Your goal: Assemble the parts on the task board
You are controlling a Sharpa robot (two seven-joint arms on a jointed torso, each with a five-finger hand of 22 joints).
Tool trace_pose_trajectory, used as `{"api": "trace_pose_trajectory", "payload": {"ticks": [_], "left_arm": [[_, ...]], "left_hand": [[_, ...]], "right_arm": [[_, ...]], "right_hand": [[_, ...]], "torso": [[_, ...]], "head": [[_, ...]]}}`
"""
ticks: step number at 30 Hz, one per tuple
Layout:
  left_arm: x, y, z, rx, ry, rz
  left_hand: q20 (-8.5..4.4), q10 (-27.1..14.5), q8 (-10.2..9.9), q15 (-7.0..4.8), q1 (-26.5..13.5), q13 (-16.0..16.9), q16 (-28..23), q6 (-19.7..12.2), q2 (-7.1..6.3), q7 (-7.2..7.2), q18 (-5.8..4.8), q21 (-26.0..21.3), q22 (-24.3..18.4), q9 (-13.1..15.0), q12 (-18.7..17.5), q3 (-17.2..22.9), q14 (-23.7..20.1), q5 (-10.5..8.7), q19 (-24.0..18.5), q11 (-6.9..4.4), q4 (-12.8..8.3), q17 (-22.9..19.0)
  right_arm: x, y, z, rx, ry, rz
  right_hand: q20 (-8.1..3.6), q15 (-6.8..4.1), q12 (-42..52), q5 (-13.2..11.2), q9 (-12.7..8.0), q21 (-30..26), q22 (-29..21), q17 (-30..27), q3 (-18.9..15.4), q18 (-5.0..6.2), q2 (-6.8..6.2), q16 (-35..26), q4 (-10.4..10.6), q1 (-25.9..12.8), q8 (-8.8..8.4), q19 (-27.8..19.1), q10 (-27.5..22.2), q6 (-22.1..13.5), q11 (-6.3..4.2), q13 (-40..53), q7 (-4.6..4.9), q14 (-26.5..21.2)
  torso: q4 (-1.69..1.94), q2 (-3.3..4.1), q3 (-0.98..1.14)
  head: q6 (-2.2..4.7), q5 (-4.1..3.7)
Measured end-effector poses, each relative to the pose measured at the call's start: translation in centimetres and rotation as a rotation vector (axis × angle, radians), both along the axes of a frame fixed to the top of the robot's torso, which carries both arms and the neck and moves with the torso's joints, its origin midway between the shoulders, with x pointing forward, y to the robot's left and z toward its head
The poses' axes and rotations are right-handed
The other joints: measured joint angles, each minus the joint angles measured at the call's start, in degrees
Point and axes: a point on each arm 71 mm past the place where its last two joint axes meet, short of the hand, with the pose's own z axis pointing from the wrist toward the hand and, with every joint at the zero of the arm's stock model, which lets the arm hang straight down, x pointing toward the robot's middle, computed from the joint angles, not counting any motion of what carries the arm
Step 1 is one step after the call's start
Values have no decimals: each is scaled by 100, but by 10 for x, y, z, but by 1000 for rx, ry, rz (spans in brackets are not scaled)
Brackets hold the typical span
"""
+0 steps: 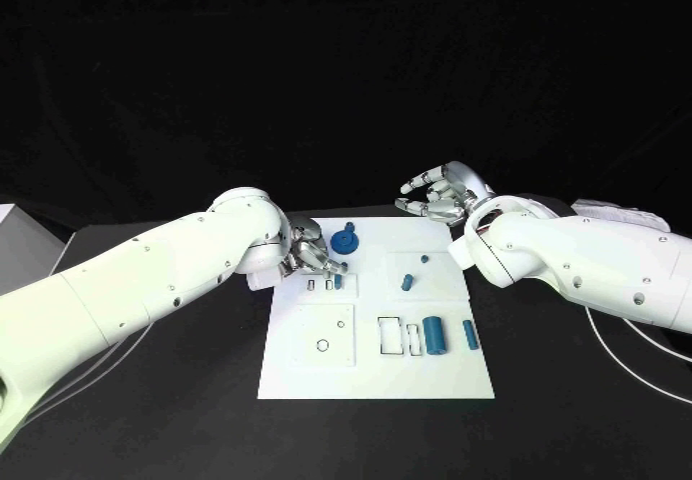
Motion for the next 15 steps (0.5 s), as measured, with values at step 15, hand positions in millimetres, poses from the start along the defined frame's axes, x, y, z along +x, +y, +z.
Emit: {"api": "trace_pose_trajectory", "payload": {"ticks": [15], "left_arm": [[-1, -4, -4, 5, 23, -13]], "left_hand": [[0, -1, 0, 0, 45, 5, -3, 0, 0, 0, 0, 0, 0, 22, 0, 0, 0, 0, 0, 1, 0, 0]], "right_arm": [[0, 2, -1, -7, 4, 5]], "right_hand": [[0, 0, 0, 0, -1, 0, -1, 0, 16, 0, 0, 0, 16, 0, 0, 0, 0, 0, 0, 0, 0, 0]], "torso": [[4, 1, -2]], "head": [[-36, -58]]}}
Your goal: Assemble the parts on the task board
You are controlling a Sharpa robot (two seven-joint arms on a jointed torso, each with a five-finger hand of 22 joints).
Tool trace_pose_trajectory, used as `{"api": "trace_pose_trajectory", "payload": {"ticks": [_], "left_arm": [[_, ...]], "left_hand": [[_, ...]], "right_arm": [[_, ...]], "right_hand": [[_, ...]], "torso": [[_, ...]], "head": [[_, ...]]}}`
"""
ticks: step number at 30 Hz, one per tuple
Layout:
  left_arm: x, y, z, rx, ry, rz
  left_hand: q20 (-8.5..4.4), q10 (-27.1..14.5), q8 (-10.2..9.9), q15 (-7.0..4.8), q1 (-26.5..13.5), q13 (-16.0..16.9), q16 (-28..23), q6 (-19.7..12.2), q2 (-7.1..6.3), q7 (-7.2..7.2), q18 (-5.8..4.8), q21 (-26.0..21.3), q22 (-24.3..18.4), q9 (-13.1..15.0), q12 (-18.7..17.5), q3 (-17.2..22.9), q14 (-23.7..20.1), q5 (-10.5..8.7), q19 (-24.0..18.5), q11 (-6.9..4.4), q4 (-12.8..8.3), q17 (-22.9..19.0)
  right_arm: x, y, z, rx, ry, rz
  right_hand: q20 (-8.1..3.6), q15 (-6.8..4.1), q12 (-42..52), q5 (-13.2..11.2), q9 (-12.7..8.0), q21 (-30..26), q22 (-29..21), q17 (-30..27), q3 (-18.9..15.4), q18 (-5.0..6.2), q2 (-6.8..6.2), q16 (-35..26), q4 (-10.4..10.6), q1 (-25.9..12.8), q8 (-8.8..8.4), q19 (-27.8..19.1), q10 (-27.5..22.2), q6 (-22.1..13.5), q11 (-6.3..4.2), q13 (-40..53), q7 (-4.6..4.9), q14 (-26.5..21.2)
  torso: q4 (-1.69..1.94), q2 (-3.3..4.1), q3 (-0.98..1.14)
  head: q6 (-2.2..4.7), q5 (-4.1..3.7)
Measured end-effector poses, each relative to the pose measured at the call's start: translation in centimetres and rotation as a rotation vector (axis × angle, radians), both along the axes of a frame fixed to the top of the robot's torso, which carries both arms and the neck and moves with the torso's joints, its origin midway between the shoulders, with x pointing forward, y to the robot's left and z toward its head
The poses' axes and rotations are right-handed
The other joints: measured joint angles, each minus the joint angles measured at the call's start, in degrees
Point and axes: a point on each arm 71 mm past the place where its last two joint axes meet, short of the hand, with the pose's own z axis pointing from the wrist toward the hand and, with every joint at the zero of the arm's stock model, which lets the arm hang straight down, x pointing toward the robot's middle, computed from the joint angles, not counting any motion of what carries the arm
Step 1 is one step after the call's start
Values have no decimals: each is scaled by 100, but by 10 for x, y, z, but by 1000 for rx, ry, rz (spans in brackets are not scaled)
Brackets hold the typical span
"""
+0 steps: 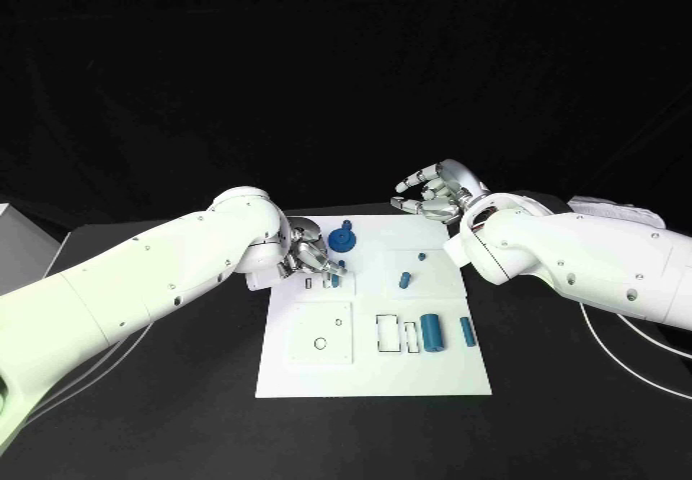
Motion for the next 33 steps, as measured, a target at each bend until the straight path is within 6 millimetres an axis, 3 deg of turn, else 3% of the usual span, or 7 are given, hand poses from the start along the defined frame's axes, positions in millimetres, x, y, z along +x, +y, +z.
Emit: {"api": "trace_pose_trajectory", "payload": {"ticks": [33], "left_arm": [[1, -2, -4, -8, 21, 2]], "left_hand": [[-22, -23, 53, -20, 302, -13, 0, -1, 46, 0, 0, 0, -32, 136, 0, 263, 20, 0, -22, -22, -24, -1]], "right_arm": [[0, 5, -2, -6, 9, 7]], "right_hand": [[0, 0, 0, 33, 4, 0, -2, 0, 16, 0, -23, 0, -17, -23, 0, 0, 0, 0, 0, 0, 0, 0]], "torso": [[5, 10, 4]], "head": [[-126, -34]]}}
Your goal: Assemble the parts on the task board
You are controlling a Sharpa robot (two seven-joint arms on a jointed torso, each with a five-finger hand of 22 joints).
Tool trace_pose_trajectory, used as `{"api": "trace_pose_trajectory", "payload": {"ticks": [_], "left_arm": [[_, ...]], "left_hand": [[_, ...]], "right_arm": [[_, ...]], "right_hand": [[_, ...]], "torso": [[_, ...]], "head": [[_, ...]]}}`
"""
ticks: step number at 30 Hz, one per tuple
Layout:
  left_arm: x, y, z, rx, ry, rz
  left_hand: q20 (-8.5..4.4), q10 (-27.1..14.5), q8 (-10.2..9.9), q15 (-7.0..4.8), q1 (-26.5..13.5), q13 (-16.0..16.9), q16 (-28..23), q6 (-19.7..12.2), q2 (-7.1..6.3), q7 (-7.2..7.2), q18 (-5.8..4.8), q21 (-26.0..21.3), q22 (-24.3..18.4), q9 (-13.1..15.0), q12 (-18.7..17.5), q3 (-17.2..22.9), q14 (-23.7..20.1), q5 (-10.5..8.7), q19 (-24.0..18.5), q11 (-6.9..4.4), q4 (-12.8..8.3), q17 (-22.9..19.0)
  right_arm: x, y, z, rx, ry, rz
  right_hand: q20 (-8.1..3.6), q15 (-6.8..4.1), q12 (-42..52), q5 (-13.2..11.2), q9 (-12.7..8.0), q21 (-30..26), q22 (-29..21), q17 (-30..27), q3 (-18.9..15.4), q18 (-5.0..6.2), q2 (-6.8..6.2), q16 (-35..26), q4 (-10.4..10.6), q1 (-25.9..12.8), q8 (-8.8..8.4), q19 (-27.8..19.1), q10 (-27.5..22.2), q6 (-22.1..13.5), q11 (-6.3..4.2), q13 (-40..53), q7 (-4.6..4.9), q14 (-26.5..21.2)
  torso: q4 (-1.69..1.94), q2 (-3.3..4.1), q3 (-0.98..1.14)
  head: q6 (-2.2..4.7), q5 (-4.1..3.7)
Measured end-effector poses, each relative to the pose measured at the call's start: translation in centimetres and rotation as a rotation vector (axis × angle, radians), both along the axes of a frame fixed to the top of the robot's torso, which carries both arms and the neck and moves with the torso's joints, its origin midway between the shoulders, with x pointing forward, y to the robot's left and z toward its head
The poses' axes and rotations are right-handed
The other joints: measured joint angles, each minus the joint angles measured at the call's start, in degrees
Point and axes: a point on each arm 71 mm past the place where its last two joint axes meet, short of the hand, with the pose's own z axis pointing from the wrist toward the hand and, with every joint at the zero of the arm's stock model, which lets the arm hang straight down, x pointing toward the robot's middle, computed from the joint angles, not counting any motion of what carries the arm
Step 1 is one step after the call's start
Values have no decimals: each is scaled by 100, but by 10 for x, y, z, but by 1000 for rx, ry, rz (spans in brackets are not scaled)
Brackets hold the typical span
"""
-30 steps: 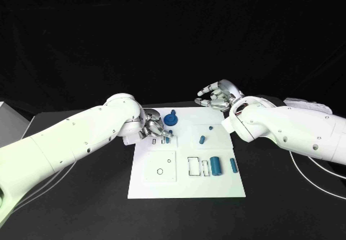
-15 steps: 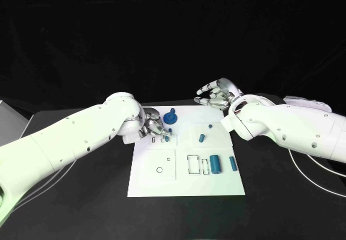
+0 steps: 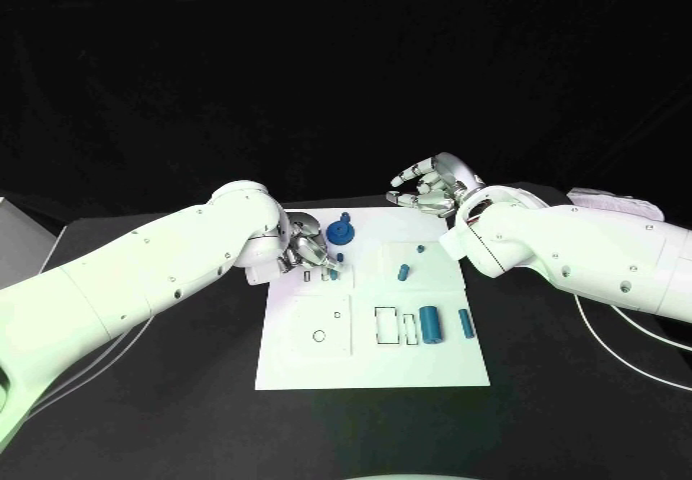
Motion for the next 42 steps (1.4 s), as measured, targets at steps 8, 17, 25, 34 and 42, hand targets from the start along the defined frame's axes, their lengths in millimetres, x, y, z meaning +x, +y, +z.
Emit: {"api": "trace_pose_trajectory", "payload": {"ticks": [8, 17, 25, 34, 42], "left_arm": [[0, 0, 0, -7, 6, 2], [0, -2, -1, -14, 14, 2], [0, -1, -2, -15, 21, 5], [1, 0, -4, -12, 28, 4], [1, -1, -5, -14, 32, 3]], "left_hand": [[0, 0, 0, 0, 29, -9, 0, 0, 29, 0, 0, 0, -9, 14, 0, 32, 0, 0, 0, 0, 0, 0], [-21, -21, 0, 0, 120, -38, 0, -24, -1, -23, 0, 0, -12, 38, -24, 115, 0, 0, -21, -20, -20, 0], [-20, -21, 0, 0, 120, -49, 0, -23, 0, -23, 0, 0, -15, 47, -24, 127, 0, 0, -21, -20, -32, 0], [-20, -20, 0, 0, 153, -17, 0, -23, 11, -23, 0, 0, -14, 57, -24, 148, 0, 0, -21, -20, -21, 0], [-20, -19, 0, -43, 449, -4, 0, 18, 21, -64, 0, 0, -3, 145, -24, 589, -1, -5, -21, -22, -148, 0]], "right_arm": [[0, 1, -1, -1, 2, 1], [0, 1, -1, -1, 3, 2], [0, 2, -1, -1, 3, 4], [0, 2, -1, -2, 4, 5], [0, 2, -1, -2, 4, 6]], "right_hand": [[0, 0, 0, 0, 0, 0, 0, 0, 0, 0, 0, 0, 0, 0, 0, 0, 0, 0, 0, 0, 0, 0], [0, 0, 25, 0, 0, 0, 4, 0, 33, 0, 0, 0, 2, 0, 0, 0, 0, 0, 0, 0, 0, 0], [0, 0, 24, 0, -2, 0, 3, 0, 33, 0, 0, 0, 2, 0, 0, 0, 0, 0, 0, 0, 0, 0], [0, 0, 24, 0, -3, 0, 3, 0, 33, 0, 0, 0, 2, 0, 0, 0, 0, 0, 0, 0, 0, 0], [0, 0, 24, 0, -3, 0, 2, 0, 32, 0, 0, 0, 2, 0, 0, 0, 0, 0, 0, 0, 0, 0]], "torso": [[2, 1, 1], [-7, 0, 2], [-7, 0, 2], [-7, -1, 1], [-7, -1, 1]], "head": [[-25, 13], [-49, 5], [-74, 2], [-100, 3], [-123, -10]]}}
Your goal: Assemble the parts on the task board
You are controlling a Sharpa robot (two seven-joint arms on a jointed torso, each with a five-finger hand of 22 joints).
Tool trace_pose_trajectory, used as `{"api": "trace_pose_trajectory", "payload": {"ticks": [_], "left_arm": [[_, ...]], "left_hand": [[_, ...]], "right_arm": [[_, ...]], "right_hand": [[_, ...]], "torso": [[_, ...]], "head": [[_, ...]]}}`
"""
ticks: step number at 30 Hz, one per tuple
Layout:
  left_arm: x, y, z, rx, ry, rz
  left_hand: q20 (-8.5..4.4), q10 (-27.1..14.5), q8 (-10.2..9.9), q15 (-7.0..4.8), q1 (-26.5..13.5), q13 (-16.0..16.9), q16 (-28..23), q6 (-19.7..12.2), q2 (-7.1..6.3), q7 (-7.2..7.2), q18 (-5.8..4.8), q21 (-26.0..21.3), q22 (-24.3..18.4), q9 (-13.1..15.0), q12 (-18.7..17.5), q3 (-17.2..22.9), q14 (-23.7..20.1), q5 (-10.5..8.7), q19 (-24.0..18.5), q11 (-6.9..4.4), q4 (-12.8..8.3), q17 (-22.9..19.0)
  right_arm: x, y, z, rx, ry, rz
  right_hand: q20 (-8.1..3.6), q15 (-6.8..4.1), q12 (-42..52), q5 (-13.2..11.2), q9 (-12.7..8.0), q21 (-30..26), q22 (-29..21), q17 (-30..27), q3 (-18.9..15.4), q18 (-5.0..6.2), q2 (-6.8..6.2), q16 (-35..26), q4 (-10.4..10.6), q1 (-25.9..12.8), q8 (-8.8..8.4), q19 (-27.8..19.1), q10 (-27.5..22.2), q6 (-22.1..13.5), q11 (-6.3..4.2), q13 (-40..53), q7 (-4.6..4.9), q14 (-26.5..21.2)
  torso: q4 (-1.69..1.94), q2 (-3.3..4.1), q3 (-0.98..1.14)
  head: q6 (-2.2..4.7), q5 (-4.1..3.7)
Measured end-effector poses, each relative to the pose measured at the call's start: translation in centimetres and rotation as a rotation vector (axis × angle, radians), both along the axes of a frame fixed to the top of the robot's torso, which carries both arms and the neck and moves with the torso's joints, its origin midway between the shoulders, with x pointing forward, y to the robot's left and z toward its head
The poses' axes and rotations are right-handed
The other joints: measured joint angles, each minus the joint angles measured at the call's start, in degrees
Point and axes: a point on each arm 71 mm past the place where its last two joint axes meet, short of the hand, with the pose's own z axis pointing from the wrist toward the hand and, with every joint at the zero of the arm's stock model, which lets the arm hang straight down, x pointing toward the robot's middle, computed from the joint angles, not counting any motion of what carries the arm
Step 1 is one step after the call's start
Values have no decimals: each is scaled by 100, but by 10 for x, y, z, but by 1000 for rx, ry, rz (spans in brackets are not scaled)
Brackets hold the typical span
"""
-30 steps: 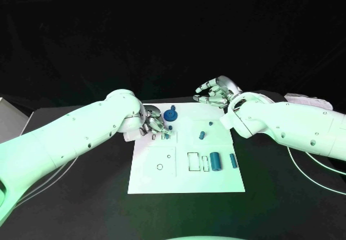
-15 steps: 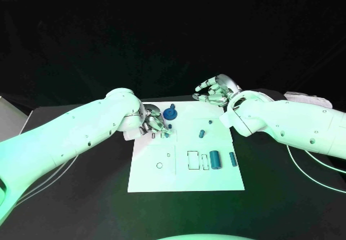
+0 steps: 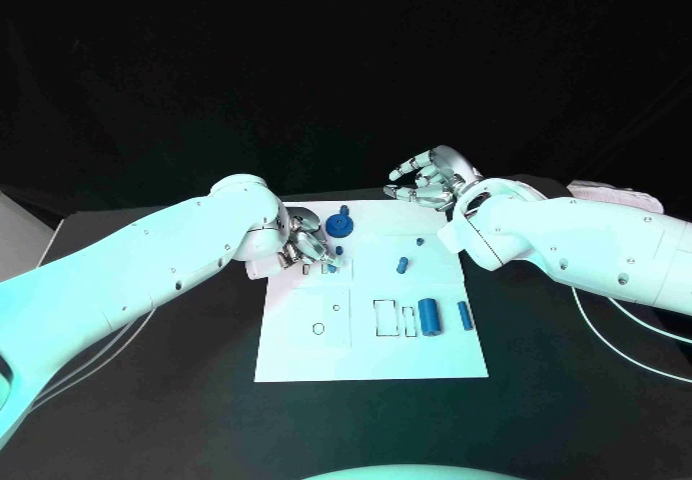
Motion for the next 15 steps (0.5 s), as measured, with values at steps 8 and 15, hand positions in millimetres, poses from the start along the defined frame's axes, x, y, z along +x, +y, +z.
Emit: {"api": "trace_pose_trajectory", "payload": {"ticks": [8, 15], "left_arm": [[0, 0, 0, -14, 6, 1], [0, 1, -1, -30, 20, 6]], "left_hand": [[-43, 21, -20, -20, 142, -7, 0, -40, -21, -3, 0, 0, 13, 50, -72, 884, -19, 17, 1, -20, -456, 0], [-55, 53, -18, -54, 137, -8, 0, -41, -26, -5, 0, 0, 24, 48, -110, 1003, -10, 386, -11, -52, -505, 0]], "right_arm": [[0, 0, 0, -1, 2, 1], [0, 0, -1, -3, 4, 2]], "right_hand": [[0, 0, 0, 0, 0, 0, -1, 0, 0, 0, 0, 0, 0, 0, 0, 0, 0, 0, 0, 0, 0, 0], [0, 0, 0, 0, 5, 0, -1, 0, 31, 0, 0, 0, -1, 0, 24, 0, 0, 0, 0, 0, 0, 0]], "torso": [[1, -2, 0], [3, -4, 1]], "head": [[-12, 2], [-13, 6]]}}
